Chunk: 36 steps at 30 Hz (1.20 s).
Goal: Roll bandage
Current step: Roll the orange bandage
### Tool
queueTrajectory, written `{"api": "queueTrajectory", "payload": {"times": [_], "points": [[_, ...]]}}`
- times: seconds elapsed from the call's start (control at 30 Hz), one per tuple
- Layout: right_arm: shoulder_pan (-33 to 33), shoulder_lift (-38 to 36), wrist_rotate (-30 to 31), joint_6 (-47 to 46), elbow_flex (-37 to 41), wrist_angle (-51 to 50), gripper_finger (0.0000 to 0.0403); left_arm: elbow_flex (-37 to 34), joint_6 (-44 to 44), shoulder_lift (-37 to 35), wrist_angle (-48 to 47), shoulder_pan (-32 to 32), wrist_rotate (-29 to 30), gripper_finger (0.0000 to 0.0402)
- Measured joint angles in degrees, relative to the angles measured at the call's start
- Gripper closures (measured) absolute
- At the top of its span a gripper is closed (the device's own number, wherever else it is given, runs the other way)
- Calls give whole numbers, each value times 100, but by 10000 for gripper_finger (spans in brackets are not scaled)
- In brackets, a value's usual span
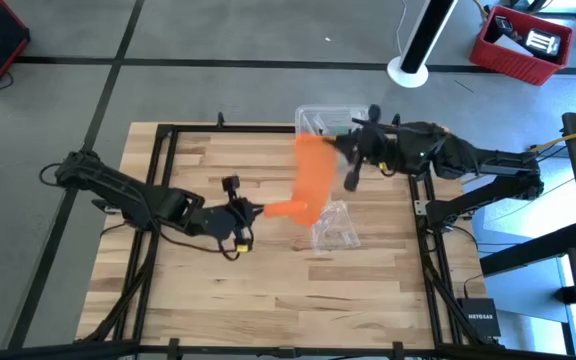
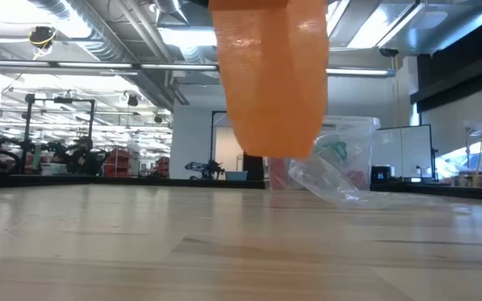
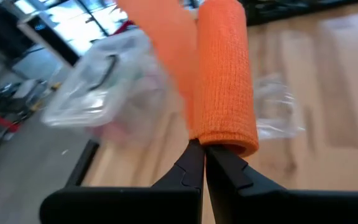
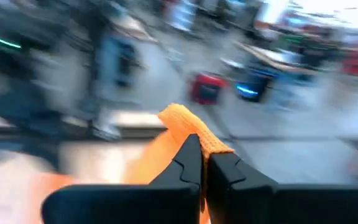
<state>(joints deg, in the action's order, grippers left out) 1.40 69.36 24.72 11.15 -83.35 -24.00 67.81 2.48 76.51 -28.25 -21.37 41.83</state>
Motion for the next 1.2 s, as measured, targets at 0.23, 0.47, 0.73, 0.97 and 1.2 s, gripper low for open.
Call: {"api": "queueTrajectory", "payload": {"times": [0.23,0.47,0.73,0.97,1.2], "points": [[-770,-2,454,-611,216,-2126,389,0,-116,-105,12,-613,-107,402],[-891,13,-575,-1301,1705,-1651,395,0,-198,-479,29,-1006,379,402],[-1021,112,-1234,-1702,2931,-1040,318,0,-404,-770,64,-955,485,402],[-1002,74,-1044,-1367,1638,-2824,193,0,-374,-828,111,-812,508,402],[-1000,-242,-1846,-1365,472,-3775,136,0,-293,-1041,189,-545,509,402]]}}
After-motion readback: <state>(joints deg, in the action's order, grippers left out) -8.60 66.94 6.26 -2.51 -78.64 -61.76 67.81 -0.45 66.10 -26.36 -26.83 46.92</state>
